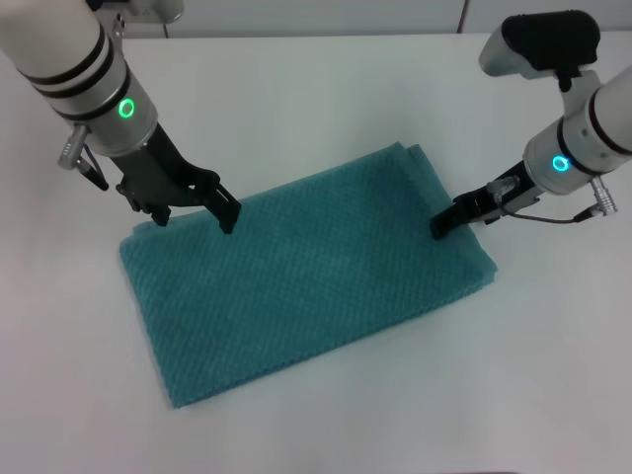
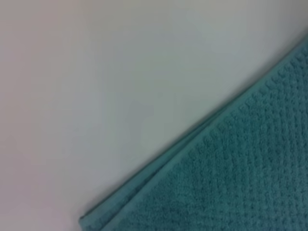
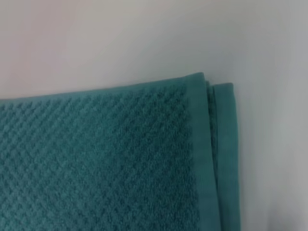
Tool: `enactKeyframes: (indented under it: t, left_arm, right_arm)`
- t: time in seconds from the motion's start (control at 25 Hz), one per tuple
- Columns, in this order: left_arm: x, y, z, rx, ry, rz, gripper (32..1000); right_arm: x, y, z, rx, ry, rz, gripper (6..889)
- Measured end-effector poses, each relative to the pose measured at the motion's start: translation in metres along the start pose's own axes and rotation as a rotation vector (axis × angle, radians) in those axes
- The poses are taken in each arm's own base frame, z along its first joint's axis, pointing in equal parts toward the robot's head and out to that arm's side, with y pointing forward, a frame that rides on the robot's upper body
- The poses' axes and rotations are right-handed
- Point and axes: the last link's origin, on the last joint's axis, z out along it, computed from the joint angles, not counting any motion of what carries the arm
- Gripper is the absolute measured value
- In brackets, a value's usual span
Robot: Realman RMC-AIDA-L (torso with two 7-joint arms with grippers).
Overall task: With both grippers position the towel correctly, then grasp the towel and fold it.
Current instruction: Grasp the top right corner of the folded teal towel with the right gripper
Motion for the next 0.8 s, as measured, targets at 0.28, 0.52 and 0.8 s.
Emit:
enactKeyframes:
  t: [0.28,0.52,0.8]
  left_arm:
    - [0.0005,0.0002,-0.0001,-0.001,0.003,0.0,909]
    - [0.0005,0.0002,-0.0001,-0.001,0.003,0.0,909]
    - [0.0003,0.0004,0.0002,-0.001,0.003,0.0,908]
  right_arm:
    - [0.0008,0.0013,0.0021,0.0,0.0,-0.002,835]
    - [0.001,0.0011,0.0022,0.0,0.001,-0.002,834]
    - [0.0032,0.0007,0.0034,0.001,0.007,0.0,832]
